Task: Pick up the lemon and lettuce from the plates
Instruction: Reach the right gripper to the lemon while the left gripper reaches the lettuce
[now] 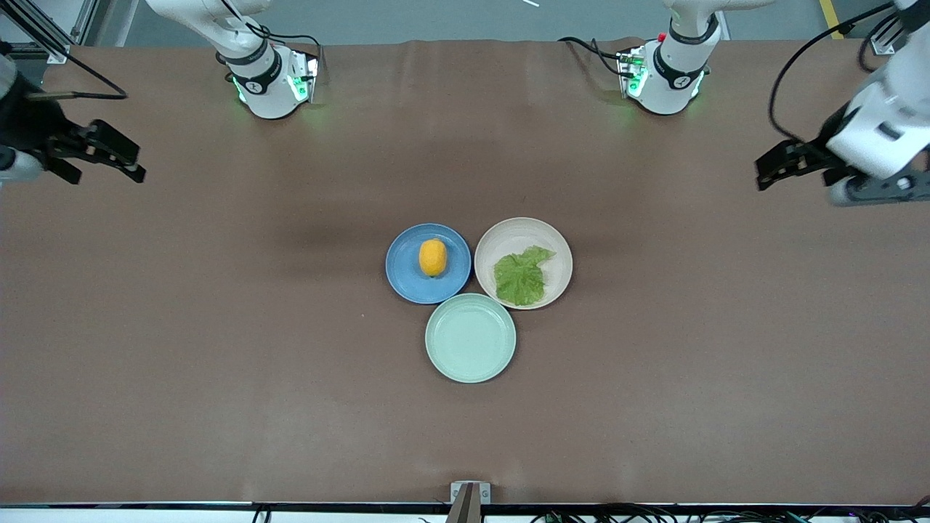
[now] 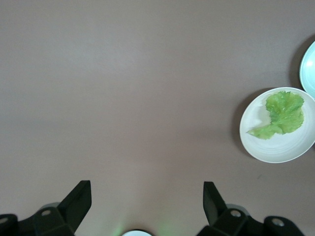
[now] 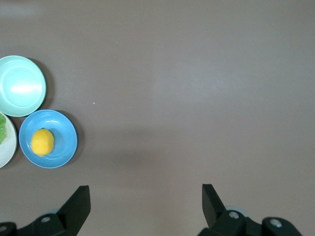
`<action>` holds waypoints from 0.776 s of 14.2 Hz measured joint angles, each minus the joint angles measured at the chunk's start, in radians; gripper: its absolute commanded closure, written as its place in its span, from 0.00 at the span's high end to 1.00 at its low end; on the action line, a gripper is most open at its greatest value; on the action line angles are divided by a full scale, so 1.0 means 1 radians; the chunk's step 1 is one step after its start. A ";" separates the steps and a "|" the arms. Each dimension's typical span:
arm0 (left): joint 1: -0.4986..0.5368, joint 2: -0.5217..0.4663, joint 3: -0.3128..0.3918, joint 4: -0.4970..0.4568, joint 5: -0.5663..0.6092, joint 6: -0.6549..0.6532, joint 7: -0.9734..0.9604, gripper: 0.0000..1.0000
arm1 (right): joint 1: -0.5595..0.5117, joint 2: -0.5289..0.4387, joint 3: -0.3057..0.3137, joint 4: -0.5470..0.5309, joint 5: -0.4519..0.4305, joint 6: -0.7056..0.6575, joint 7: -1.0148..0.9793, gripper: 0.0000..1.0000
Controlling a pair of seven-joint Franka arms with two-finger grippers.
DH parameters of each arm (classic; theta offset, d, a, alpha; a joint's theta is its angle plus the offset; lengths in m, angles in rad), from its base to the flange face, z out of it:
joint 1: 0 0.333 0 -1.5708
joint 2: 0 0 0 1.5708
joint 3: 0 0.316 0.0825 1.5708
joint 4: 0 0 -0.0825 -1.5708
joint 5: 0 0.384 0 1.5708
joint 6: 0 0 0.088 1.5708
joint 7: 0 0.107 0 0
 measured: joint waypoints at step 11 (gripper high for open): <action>-0.121 0.248 -0.075 -0.124 0.000 0.354 -0.594 0.94 | 0.383 0.284 0.012 0.000 -0.004 0.190 0.330 1.00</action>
